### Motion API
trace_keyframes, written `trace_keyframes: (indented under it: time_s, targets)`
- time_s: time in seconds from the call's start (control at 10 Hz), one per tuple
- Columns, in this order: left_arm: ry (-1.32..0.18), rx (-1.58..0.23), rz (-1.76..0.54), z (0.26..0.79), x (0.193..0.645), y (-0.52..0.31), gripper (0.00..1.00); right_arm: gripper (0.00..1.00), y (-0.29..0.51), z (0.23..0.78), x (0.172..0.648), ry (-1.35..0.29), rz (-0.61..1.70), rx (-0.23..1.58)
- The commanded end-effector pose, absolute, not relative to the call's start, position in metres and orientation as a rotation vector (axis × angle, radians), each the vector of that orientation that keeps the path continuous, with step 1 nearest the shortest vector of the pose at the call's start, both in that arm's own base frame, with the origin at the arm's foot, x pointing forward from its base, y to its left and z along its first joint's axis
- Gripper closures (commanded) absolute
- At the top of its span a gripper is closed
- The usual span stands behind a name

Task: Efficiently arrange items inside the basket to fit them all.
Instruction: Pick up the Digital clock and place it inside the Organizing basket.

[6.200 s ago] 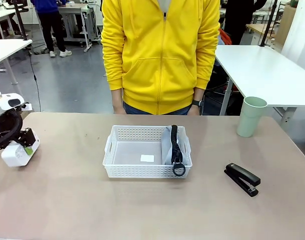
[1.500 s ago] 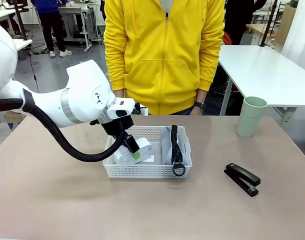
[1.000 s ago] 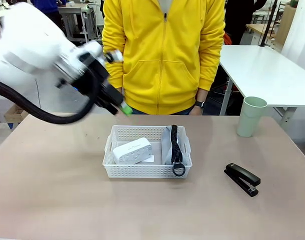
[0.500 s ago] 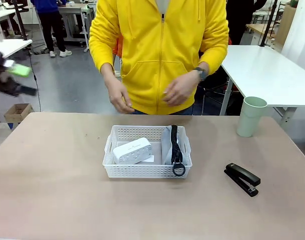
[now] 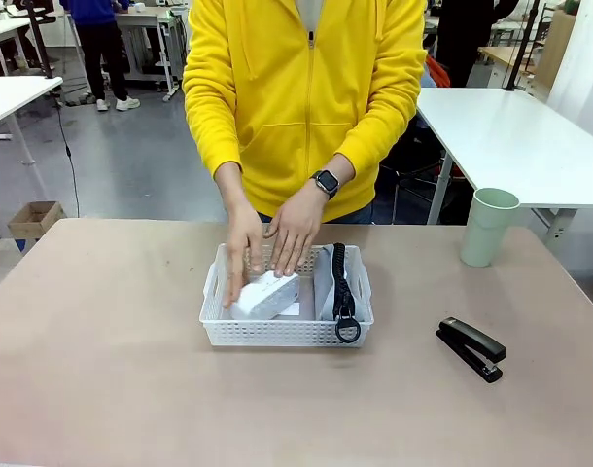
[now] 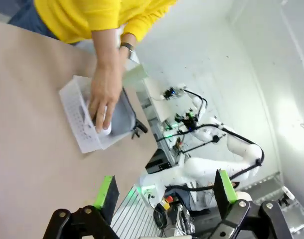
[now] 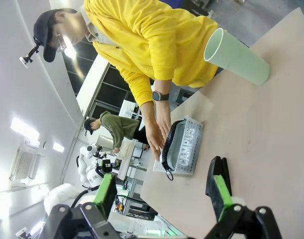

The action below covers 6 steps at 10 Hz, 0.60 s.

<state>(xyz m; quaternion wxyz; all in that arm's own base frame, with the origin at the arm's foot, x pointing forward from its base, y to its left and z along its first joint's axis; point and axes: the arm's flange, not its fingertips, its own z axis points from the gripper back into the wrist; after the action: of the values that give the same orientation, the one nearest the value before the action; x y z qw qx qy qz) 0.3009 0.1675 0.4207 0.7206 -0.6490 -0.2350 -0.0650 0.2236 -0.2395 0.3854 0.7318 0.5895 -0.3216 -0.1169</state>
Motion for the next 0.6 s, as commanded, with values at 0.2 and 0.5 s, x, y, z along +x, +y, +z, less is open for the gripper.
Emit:
trace_keyframes:
  time_s: [0.2,0.5]
  targets:
    - [-0.519,-1.434,-0.144,0.421,0.301,0.167,0.0,0.0,-0.24,0.39,0.224,-0.718,-0.258,1.305]
    - [-0.519,-1.434,-0.144,0.421,0.301,0.167,0.0,0.0,-0.24,0.39,0.224,-0.718,-0.258,1.305]
